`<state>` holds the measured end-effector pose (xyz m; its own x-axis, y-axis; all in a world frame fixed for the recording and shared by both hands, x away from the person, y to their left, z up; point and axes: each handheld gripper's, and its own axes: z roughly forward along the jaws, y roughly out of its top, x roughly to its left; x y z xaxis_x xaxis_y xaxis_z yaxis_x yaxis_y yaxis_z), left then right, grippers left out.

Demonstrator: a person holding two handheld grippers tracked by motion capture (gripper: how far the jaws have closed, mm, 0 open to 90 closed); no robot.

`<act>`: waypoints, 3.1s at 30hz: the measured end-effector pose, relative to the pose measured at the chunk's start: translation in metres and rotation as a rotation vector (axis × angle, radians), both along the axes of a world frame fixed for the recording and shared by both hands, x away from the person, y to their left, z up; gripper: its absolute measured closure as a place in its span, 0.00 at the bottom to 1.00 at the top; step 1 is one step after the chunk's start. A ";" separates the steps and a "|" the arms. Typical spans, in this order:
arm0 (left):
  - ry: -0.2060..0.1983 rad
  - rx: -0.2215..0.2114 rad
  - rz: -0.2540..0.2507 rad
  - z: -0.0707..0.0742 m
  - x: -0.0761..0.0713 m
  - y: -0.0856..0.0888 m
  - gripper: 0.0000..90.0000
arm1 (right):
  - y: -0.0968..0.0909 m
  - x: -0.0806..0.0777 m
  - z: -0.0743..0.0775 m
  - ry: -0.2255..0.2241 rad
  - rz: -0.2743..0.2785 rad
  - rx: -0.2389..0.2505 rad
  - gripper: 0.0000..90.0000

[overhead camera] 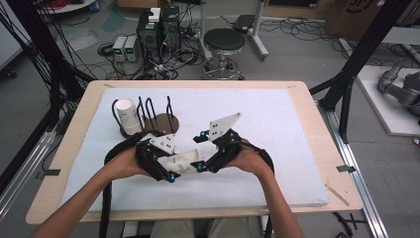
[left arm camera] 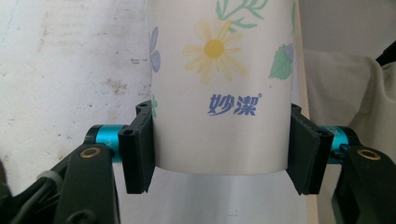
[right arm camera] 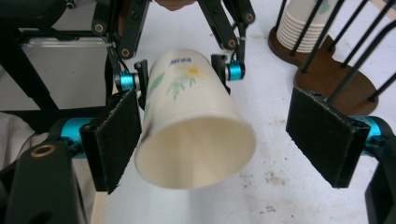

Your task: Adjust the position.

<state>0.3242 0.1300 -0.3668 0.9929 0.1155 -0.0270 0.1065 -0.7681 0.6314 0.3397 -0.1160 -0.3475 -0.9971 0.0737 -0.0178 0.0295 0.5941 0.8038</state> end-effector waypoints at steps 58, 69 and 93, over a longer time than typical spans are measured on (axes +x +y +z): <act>-0.004 -0.373 0.122 -0.006 -0.003 0.028 0.40 | -0.041 -0.008 -0.018 0.025 -0.065 0.232 0.21; 0.004 -0.449 0.114 -0.011 -0.005 0.026 0.40 | -0.043 -0.007 -0.027 0.045 -0.064 0.283 0.21; 0.006 -0.520 0.087 -0.014 -0.005 0.018 0.40 | -0.037 -0.004 -0.033 0.059 -0.034 0.312 0.21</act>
